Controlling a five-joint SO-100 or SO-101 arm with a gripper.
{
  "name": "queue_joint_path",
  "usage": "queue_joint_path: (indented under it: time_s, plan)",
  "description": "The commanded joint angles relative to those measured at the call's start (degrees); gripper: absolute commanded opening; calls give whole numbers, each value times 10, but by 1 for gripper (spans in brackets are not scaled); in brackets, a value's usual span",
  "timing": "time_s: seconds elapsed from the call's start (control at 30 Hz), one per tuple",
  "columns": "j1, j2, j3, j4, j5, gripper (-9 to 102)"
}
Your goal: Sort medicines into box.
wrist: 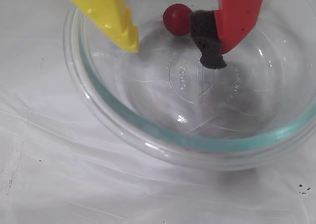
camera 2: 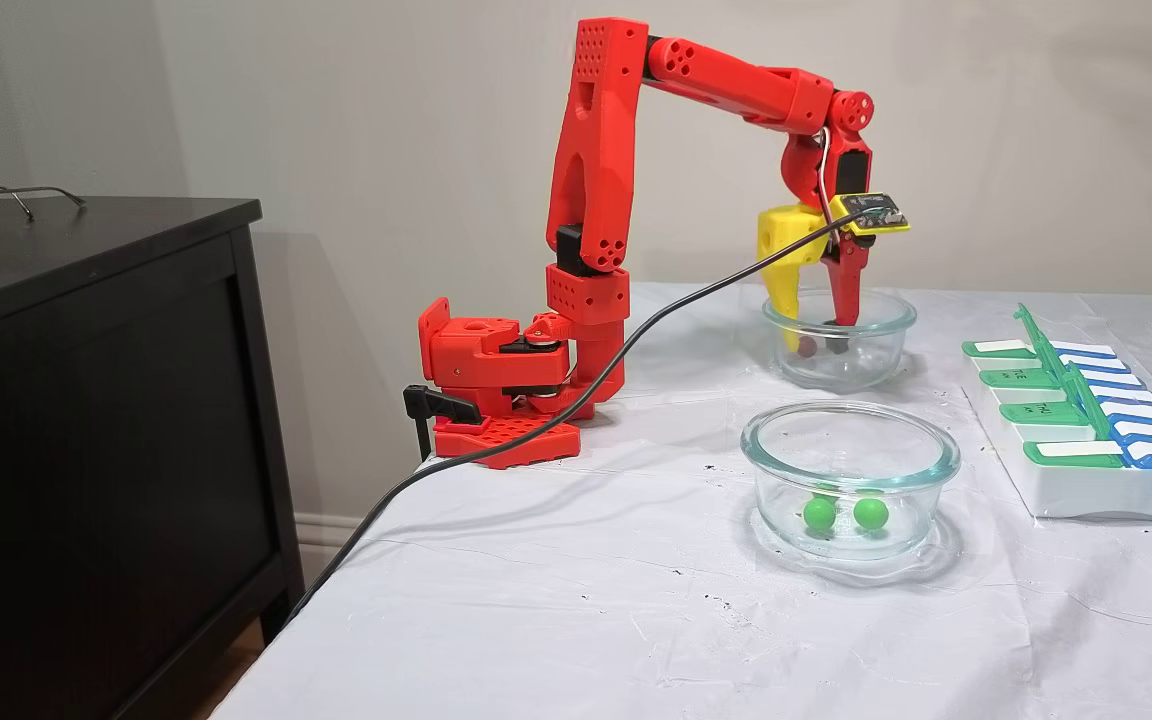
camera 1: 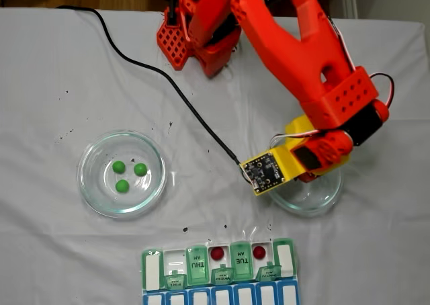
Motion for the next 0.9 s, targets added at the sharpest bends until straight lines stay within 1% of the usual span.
queue_joint_path:
  time_s: [0.0,0.37,0.47,0.53,0.87]
  plan:
    - [5,74,-9,4,5,23]
    - [7,57,-38,19,27,23]
    - [4,78,-17,-3,32,21]
    - [3,86,-12,-11,34,22]
    - [8,93,-33,-4,44,23]
